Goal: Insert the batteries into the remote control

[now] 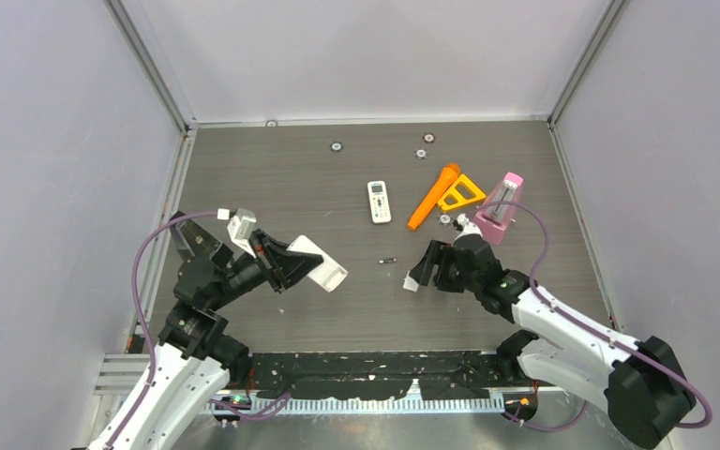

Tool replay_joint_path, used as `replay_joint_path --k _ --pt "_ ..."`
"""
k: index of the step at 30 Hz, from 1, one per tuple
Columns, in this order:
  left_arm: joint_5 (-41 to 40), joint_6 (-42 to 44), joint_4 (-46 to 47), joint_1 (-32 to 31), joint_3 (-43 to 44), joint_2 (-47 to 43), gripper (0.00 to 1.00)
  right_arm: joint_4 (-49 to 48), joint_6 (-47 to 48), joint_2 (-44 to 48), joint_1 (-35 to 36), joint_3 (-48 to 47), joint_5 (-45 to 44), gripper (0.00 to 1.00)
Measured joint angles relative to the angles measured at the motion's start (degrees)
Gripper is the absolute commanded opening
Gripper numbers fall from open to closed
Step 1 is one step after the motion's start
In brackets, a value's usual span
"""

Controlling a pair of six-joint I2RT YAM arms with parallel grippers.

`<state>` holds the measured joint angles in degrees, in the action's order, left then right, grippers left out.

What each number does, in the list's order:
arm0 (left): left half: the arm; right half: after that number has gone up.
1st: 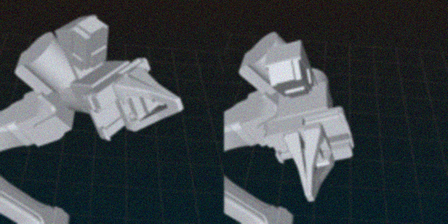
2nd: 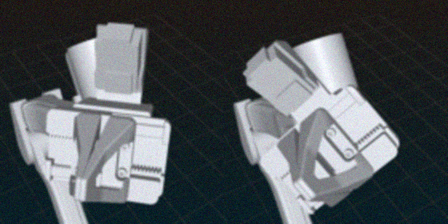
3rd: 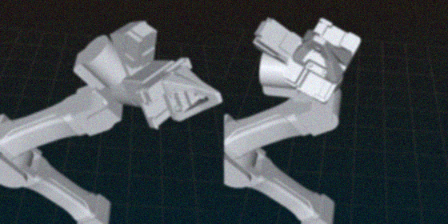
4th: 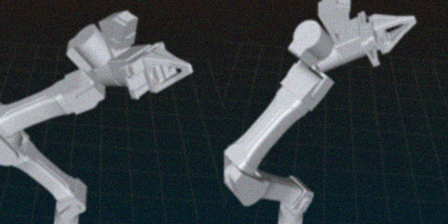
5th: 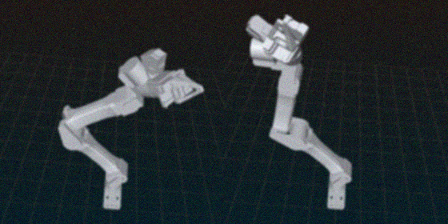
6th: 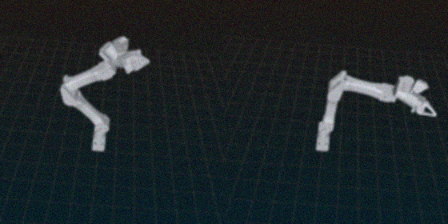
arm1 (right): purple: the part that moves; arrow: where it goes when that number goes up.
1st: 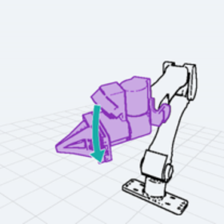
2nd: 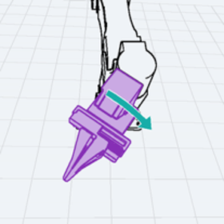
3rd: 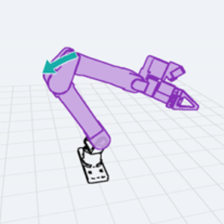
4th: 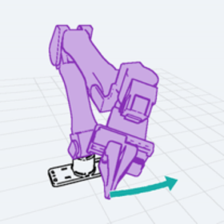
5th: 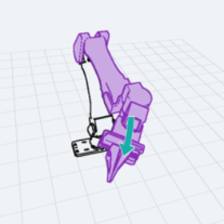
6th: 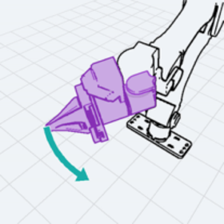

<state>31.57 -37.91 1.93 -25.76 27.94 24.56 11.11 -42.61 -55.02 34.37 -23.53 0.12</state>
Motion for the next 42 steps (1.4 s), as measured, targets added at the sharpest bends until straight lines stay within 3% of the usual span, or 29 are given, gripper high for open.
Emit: replay_joint_path --k 6,12,18,26,30,35,38,42 --pt "5.60 0.17 2.80 0.00 0.02 -0.17 0.00 -7.37 3.48 5.77 1.14 -3.48 15.76 0.76" --pt "11.63 -1.81 6.29 0.00 1.55 1.25 0.00 -17.62 5.55 7.30 10.88 -13.97 28.30 0.78" --pt "14.84 -5.16 10.56 0.00 2.93 1.68 0.00 -20.13 10.43 4.94 20.37 -22.82 29.99 0.78" --pt "16.65 -8.72 13.77 0.00 3.23 2.38 0.00 -15.63 15.54 -2.10 25.64 -25.53 27.21 0.74" --pt "16.02 -10.58 15.50 0.00 3.21 2.16 0.00 -14.12 16.50 -3.41 27.04 -26.38 25.81 0.63" --pt "15.13 -12.92 17.99 0.00 2.80 2.05 0.00 -14.47 15.61 -4.31 27.41 -27.17 24.83 0.35" --pt "14.40 -13.68 18.45 0.00 2.51 2.05 0.00 -15.41 14.23 -5.18 27.41 -27.30 24.55 0.23" --pt "13.27 -16.76 18.51 0.15 2.21 2.05 0.15 -16.68 13.55 -5.33 27.41 -27.26 24.92 0.07"
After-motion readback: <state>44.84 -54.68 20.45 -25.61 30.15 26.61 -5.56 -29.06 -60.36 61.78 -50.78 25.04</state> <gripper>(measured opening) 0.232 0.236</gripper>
